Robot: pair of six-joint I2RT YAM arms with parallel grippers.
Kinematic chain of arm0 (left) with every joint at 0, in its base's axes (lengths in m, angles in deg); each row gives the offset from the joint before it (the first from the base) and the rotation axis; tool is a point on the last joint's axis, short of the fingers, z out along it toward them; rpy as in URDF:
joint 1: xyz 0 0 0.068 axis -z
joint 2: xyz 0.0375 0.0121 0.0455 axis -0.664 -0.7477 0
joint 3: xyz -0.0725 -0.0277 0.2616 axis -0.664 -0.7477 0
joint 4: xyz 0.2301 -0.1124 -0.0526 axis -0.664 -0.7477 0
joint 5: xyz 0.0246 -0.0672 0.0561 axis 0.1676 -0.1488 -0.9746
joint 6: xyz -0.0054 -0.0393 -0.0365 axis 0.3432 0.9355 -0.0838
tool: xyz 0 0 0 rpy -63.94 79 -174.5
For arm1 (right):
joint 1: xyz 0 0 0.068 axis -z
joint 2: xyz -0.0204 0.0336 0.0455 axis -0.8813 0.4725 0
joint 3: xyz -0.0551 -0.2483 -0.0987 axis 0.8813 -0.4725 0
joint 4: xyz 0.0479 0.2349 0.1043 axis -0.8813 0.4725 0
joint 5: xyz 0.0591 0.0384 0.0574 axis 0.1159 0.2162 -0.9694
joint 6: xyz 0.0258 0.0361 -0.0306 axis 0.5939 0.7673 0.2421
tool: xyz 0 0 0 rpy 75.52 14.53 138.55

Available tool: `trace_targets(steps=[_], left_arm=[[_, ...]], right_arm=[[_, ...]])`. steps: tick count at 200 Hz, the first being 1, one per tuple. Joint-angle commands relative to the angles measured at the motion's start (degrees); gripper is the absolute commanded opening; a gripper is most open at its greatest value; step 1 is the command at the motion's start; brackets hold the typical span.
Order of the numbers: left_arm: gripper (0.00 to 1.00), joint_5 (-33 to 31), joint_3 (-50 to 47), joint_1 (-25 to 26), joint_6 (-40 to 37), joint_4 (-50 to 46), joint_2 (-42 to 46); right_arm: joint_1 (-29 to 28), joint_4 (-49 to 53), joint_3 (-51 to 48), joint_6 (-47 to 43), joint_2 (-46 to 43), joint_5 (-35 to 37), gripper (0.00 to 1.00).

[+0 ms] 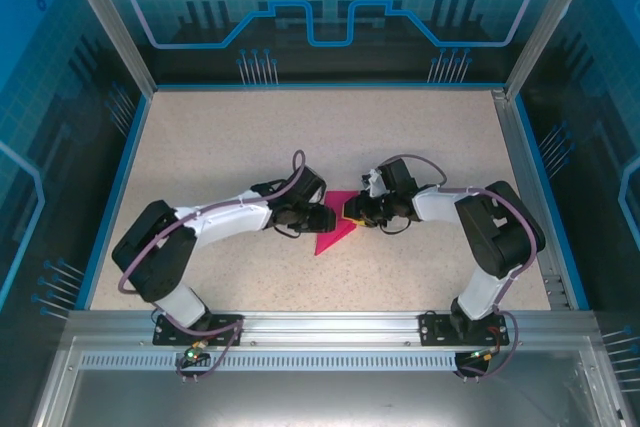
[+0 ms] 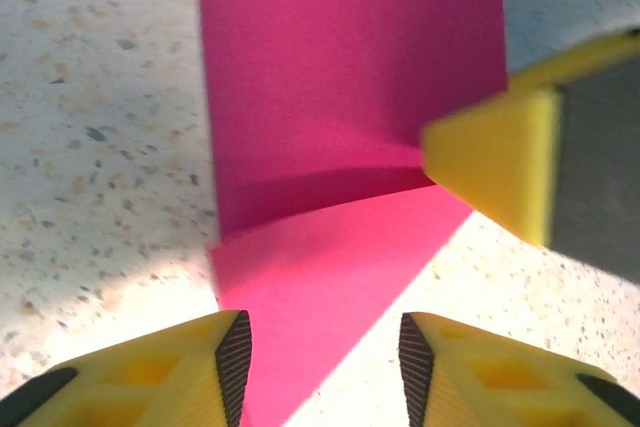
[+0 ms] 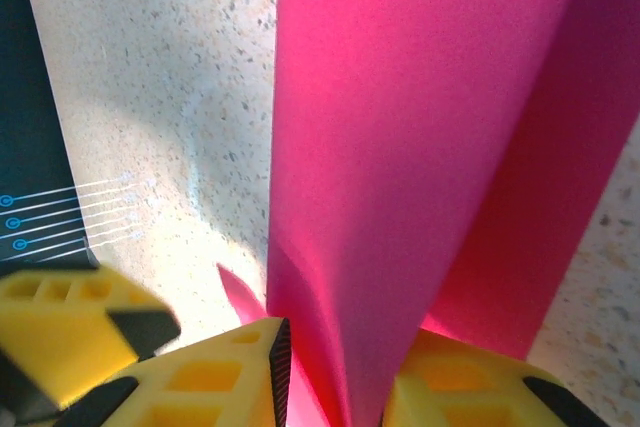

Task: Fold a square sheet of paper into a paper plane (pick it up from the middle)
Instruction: Fourth fold the wing at the center of the table.

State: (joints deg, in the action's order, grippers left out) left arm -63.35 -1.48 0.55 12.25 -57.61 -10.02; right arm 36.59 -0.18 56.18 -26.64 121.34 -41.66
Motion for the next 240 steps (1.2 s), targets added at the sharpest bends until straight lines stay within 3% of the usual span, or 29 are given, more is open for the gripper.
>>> trace_targets(steps=[1, 48, 165, 240], left_arm=[[0.5, -6.6, 0.8, 4.4, -2.5, -5.8, 1.3], [0.51, -17.5, 2.8, 10.9, -0.4, -9.6, -2.0], [0.54, -27.5, 7.6, 16.7, -0.2, -13.0, -9.5], [0.38, -33.3, 9.8, 18.4, 1.3, -15.2, -12.7]], right_arm=[[-1.0, 2.0, 1.6, -1.1, -0.1, -1.6, 0.28], [-1.1, 2.6, 1.8, -1.1, -0.7, -1.7, 0.28], [-1.1, 3.8, 2.9, -1.2, -1.0, -2.2, 0.28], [-1.1, 4.8, 3.6, -1.8, -1.0, -2.1, 0.28]])
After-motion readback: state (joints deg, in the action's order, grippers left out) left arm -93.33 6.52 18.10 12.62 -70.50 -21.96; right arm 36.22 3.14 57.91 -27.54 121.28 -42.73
